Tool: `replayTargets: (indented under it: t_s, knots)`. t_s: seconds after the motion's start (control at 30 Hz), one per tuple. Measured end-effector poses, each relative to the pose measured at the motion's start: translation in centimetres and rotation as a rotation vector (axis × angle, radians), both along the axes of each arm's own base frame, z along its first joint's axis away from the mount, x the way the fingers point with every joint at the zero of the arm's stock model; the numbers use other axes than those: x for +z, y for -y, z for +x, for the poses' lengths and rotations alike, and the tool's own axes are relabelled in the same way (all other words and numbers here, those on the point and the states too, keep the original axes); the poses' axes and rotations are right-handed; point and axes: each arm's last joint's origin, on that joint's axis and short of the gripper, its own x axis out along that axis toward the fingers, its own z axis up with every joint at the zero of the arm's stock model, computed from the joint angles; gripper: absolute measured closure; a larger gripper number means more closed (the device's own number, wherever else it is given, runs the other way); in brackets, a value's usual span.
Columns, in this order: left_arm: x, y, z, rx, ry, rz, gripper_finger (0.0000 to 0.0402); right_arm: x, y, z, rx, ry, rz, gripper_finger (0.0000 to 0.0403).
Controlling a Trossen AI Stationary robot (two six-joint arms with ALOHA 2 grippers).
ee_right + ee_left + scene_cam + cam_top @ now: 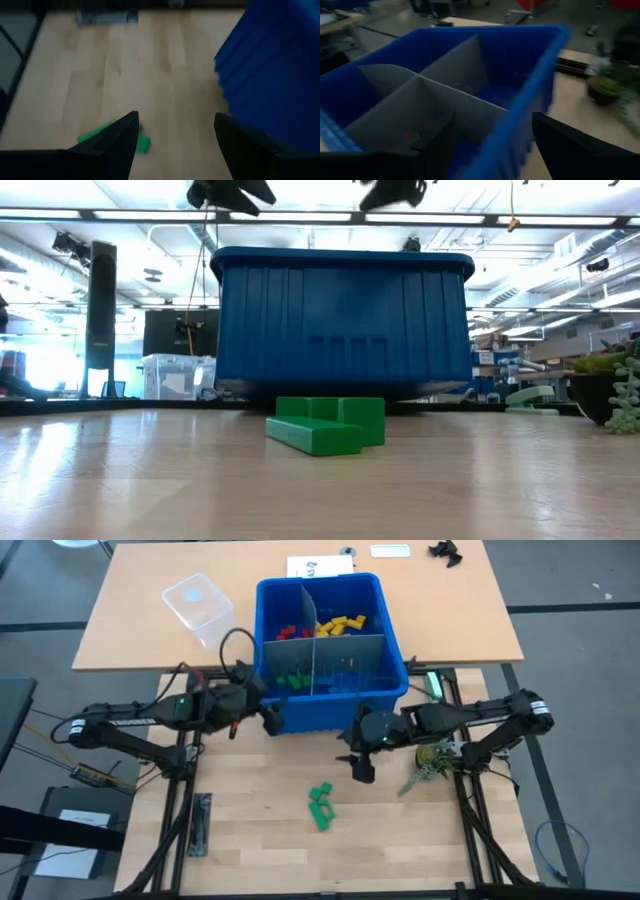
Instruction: Sort Items/Unsort Items
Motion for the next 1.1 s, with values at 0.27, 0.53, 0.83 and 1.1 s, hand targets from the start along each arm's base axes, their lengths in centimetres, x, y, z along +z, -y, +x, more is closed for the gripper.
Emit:
replayTargets:
  t_s: [0.27, 0.53, 0.83, 1.1]
  knots:
    - [-0.7, 3.1, -0.2, -0.095, -0.032, -0.059, 0.0140, -5.7, -0.9, 3.3, 0.122, -0.161, -0.070, 0.0149]
    - [-0.6, 3.5, -0.2, -0.095, -0.031, -0.050, 0.0142, -10.4, -1.3, 5.5, 0.209, -0.306, -0.121, 0.0172]
    - [-0.7, 3.5, -0.2, -0.091, -0.032, -0.048, 0.0142, -13.7, -1.0, 6.7, 0.229, -0.396, -0.147, 0.0179]
    - [-0.7, 3.5, -0.2, -0.088, -0.032, -0.047, 0.0142, -14.9, -1.0, 7.3, 0.228, -0.411, -0.149, 0.0179]
